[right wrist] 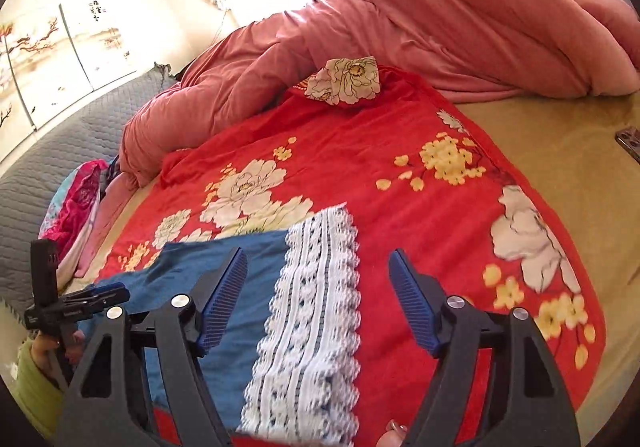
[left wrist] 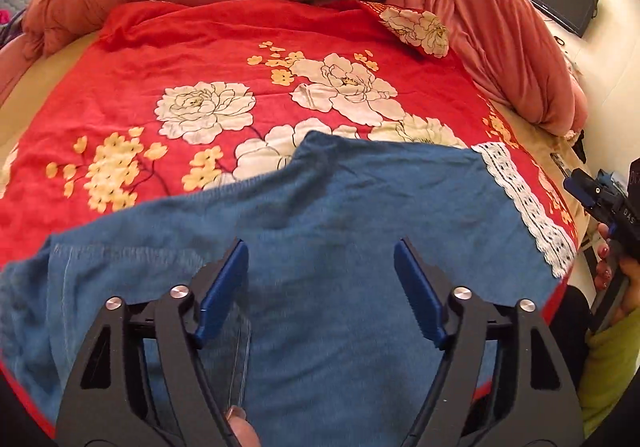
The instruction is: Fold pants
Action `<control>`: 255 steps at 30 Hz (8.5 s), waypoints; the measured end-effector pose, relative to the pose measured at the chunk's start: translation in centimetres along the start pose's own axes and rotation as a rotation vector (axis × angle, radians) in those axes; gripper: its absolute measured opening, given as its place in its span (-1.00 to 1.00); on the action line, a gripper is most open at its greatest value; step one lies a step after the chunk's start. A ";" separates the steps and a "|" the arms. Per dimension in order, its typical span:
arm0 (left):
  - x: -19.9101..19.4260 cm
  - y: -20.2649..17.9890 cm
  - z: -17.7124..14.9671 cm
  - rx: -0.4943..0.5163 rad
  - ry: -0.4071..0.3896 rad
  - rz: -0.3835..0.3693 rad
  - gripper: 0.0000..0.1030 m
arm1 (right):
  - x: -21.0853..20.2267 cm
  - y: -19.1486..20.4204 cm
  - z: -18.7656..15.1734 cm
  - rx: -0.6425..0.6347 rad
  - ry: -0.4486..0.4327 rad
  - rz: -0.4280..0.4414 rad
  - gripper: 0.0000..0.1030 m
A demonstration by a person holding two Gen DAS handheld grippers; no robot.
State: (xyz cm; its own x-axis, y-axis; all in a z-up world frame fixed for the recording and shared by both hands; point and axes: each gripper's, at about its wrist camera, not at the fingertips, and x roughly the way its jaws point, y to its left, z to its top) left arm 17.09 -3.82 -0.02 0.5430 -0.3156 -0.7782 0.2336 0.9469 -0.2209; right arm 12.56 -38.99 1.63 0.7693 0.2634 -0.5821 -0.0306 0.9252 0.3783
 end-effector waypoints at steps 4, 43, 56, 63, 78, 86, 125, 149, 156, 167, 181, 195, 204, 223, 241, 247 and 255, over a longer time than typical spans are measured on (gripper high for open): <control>-1.8 -0.8 -1.4 0.013 -0.021 -0.004 0.64 | -1.4 0.9 -1.1 -0.023 0.008 -0.012 0.47; -5.8 2.0 -8.2 -0.012 -0.015 0.195 0.79 | -1.3 -1.3 -7.3 0.259 0.213 0.037 0.10; -5.2 3.9 -8.7 -0.060 0.011 0.235 0.79 | -3.2 1.3 -6.3 0.090 0.120 0.056 -0.75; -4.9 4.2 -9.0 -0.057 0.018 0.231 0.79 | -2.6 0.7 -7.5 0.048 0.192 -0.034 -0.74; -5.3 3.6 -9.4 -0.044 -0.004 0.238 0.79 | -4.3 0.0 -7.5 0.068 0.150 -0.105 -0.14; -7.5 2.6 -8.9 -0.048 -0.052 0.194 0.79 | -6.8 3.4 -6.1 -0.036 0.046 -0.055 0.20; 0.5 -5.2 -7.3 0.144 0.094 0.144 0.81 | -0.1 7.1 -9.0 -0.139 0.121 -0.063 0.69; 5.4 -16.3 4.6 0.359 0.099 -0.006 0.81 | -3.3 1.8 -7.7 0.094 -0.004 -0.095 0.82; 11.4 -17.9 7.9 0.426 0.159 0.030 0.81 | -2.1 1.8 -8.3 0.100 0.047 -0.082 0.82; 16.3 -19.4 9.1 0.454 0.301 -0.176 0.09 | -1.7 0.9 -8.7 0.147 0.039 -0.027 -0.25; 18.6 -18.8 9.3 0.396 0.326 -0.395 0.07 | 0.0 0.6 -8.6 0.209 0.066 0.036 -0.32; 18.3 -19.3 8.9 0.343 0.347 -0.383 -0.45 | 0.8 0.9 -8.1 0.186 0.060 0.116 -0.52; 16.1 -18.1 9.2 0.300 0.288 -0.421 -0.68 | -0.5 3.1 -7.4 0.087 0.004 0.111 -0.65; 6.3 -6.9 10.2 0.101 0.108 -0.463 -0.70 | -0.1 16.4 -4.8 -0.216 0.001 0.212 -0.67; 2.6 5.0 7.7 -0.181 0.011 -0.359 -0.68 | 7.3 26.1 -10.7 -0.555 0.177 0.174 -0.67; 2.8 9.5 4.6 -0.373 0.015 -0.408 -0.38 | 7.9 28.2 -12.4 -0.660 0.208 0.185 -0.57; 3.6 11.0 3.3 -0.433 0.039 -0.438 -0.14 | 5.5 28.1 -13.1 -0.638 0.233 0.355 0.09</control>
State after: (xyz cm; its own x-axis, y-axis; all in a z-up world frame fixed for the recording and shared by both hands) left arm 24.29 5.28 -3.31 0.4389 -0.6858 -0.5806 0.0750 0.6719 -0.7369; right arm 7.58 -7.99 -0.32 0.4922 0.5596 -0.6667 -0.6680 0.7339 0.1229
